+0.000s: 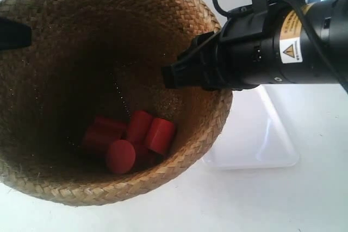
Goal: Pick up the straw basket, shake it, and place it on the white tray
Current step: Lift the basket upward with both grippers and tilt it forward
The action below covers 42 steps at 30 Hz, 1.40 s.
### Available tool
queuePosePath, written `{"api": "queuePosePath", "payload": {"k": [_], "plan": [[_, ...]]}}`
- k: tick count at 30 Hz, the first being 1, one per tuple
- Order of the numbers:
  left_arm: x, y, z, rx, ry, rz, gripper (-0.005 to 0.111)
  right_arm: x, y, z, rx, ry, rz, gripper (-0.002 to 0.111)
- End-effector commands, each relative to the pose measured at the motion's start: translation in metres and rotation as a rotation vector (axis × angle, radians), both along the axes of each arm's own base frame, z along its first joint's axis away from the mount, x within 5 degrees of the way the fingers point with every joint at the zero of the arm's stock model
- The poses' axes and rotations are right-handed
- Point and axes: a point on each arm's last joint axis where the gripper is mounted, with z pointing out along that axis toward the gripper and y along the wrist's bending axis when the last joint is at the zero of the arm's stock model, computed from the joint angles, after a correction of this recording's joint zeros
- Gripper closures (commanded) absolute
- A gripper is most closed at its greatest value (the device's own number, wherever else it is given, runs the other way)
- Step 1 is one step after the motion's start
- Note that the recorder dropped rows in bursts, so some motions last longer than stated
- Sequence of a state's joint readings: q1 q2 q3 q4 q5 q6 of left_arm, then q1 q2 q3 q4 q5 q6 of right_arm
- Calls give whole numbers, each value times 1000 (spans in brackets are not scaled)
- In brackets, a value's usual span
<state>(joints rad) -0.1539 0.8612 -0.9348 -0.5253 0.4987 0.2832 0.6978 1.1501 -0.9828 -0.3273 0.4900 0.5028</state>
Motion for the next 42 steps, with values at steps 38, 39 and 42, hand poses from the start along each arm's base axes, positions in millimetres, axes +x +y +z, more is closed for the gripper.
{"api": "queuePosePath", "payload": {"k": [38,39,42], "plan": [[21,1,-14,-14,-9,59,107,23,18,-26,-83,16,26,108],[18,-2,-1,-57,-22,37,107,19,14,-9,-63,24,1,108],[-22,-8,46,-9,-193,-152,107,-21,8,62,74,-144,134,108]]}}
